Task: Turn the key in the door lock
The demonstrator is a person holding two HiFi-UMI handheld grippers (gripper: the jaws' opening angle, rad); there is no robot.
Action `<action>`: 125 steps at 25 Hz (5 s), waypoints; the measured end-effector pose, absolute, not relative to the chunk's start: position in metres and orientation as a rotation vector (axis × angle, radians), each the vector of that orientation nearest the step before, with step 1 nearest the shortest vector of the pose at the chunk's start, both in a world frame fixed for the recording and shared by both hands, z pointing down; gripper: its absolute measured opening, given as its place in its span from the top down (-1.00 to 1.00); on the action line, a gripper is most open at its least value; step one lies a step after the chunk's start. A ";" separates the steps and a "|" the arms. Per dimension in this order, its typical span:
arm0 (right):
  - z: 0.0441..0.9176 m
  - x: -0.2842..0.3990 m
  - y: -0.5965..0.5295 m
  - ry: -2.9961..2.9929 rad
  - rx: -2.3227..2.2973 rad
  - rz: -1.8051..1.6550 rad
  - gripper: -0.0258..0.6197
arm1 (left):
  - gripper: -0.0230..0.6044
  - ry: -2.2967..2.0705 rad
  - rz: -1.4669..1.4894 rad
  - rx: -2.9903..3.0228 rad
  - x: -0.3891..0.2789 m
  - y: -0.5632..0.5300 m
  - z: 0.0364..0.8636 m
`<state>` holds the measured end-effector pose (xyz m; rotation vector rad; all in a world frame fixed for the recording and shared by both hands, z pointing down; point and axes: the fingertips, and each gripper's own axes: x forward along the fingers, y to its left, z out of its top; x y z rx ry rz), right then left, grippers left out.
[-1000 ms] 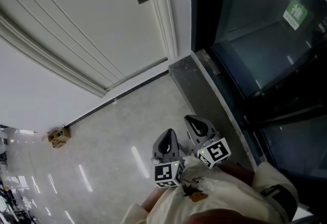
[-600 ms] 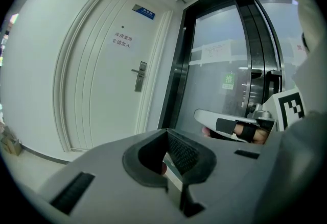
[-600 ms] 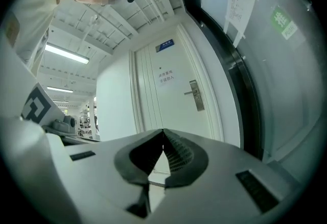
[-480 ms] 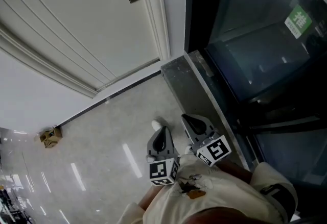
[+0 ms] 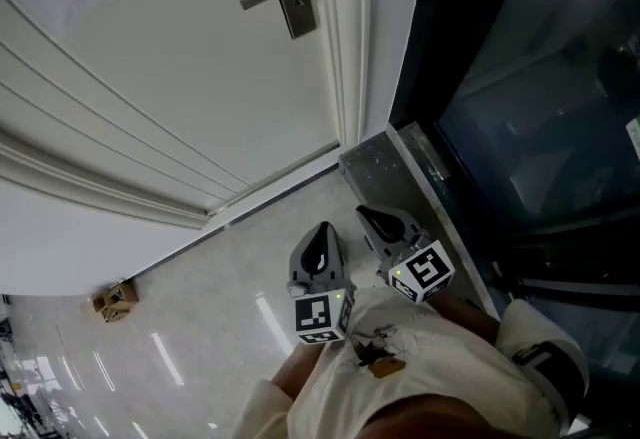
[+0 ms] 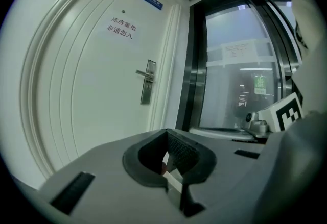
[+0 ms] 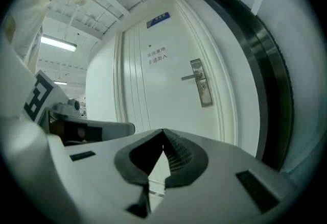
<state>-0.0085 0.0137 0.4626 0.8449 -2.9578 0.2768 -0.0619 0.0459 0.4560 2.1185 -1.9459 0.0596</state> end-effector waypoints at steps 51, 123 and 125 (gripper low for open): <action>0.347 -0.166 -0.394 -2.774 1.309 -0.099 0.87 | 0.91 -1.980 -0.014 2.056 -0.162 -0.162 0.426; 0.426 -0.106 -0.198 -2.882 1.077 0.183 0.90 | 0.91 -1.951 0.006 2.085 -0.158 -0.166 0.433; 0.425 -0.106 -0.199 -2.886 1.083 0.192 0.90 | 0.91 -1.948 0.009 2.088 -0.156 -0.167 0.432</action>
